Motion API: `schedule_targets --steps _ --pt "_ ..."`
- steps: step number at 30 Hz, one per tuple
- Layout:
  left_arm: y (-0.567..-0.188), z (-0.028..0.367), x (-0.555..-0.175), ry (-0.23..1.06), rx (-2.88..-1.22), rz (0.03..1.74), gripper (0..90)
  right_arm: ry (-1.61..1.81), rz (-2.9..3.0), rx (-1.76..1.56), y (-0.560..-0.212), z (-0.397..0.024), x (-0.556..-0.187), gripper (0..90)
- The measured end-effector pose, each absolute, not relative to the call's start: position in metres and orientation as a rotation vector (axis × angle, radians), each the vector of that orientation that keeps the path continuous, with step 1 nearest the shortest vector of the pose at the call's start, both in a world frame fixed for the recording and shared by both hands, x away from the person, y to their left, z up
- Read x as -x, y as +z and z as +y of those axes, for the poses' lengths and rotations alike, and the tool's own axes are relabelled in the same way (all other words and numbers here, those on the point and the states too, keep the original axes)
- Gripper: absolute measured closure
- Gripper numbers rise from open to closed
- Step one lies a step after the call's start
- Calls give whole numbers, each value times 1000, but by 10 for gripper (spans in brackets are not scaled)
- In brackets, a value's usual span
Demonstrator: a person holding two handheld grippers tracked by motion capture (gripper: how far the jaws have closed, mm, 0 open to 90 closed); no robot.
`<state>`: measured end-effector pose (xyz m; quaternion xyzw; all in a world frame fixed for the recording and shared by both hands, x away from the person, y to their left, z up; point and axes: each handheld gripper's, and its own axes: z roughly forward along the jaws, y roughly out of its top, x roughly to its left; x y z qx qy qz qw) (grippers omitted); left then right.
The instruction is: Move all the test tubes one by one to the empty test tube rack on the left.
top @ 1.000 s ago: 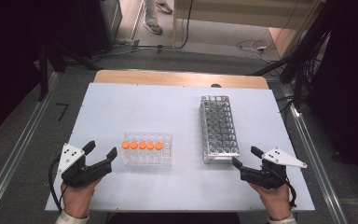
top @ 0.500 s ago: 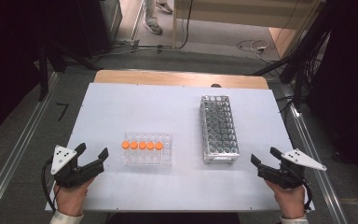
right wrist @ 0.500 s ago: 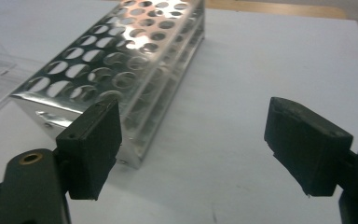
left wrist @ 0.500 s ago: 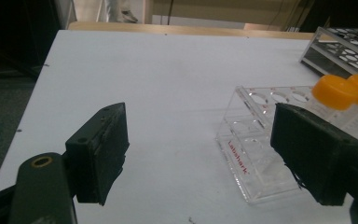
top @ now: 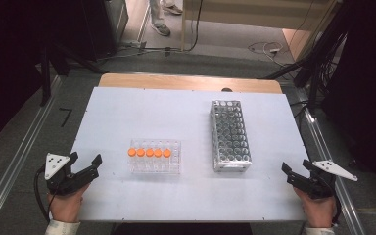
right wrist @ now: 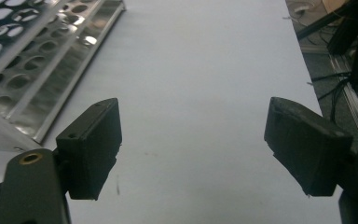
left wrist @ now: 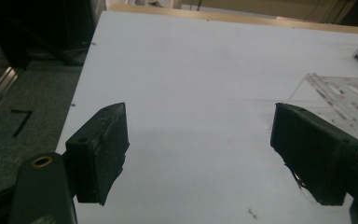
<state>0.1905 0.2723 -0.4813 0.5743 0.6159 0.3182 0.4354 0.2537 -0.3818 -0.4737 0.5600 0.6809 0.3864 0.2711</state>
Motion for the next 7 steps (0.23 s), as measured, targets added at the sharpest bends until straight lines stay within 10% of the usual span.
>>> schedule_targets --steps 7 --pt "-492 273 -197 720 -1456 1565 189 990 1857 -1590 -492 -390 -265 115"
